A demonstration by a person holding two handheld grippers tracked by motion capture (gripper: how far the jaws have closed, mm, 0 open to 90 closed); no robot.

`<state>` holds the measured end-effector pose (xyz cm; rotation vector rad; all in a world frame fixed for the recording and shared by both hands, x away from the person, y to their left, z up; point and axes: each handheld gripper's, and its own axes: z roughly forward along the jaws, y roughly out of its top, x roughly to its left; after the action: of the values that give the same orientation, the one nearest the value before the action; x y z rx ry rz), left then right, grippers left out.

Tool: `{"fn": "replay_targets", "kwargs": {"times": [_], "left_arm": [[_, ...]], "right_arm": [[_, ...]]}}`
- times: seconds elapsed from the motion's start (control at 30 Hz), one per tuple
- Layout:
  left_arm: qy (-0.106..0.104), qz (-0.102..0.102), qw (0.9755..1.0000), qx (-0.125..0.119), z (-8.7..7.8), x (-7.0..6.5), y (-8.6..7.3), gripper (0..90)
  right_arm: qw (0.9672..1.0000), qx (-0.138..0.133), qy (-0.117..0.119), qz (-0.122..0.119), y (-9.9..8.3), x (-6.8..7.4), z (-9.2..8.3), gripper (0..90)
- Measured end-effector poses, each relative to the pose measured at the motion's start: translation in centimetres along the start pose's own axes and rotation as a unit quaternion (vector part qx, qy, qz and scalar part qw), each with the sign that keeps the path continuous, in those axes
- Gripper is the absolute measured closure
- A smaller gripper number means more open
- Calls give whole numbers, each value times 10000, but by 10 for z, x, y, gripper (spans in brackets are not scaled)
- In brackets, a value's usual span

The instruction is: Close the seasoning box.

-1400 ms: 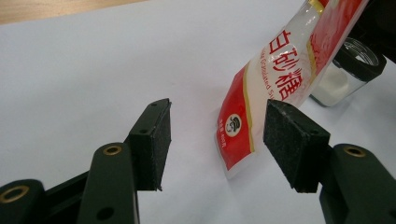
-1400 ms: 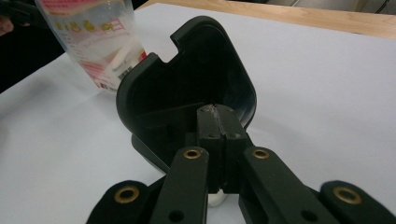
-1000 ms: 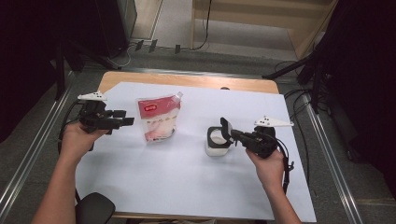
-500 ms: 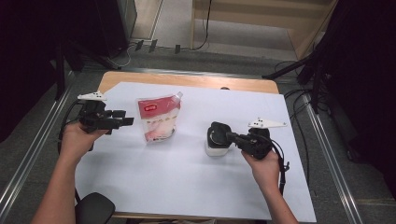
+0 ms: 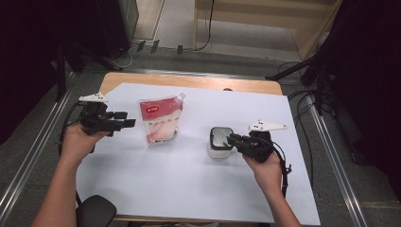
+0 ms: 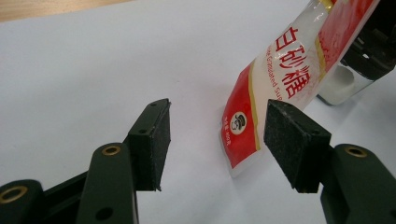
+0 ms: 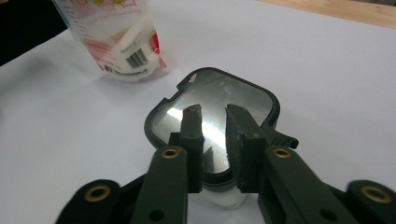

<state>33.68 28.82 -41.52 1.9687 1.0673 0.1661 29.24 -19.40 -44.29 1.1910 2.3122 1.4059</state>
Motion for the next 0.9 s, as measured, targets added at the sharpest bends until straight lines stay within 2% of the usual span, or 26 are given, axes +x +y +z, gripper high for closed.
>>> {"fn": "replay_targets", "kwargs": {"times": [0.17, 0.4, 0.53, 0.9], "left_arm": [[19, 25, 10000, 16, 0, 0, 0, 420], [22, -9, 10000, 16, 0, 0, 0, 416], [32, -9, 10000, 9, 0, 0, 0, 416], [25, -14, 10000, 28, 1, 0, 0, 413]], "right_arm": [[9999, -59, -26, -85, 0, 0, -1, 622], [9997, -216, -111, 5, -1, -8, -9, 518], [9995, -274, -105, 69, -2, -15, -14, 478], [9982, -430, -403, 103, -9, -34, -31, 451]]}}
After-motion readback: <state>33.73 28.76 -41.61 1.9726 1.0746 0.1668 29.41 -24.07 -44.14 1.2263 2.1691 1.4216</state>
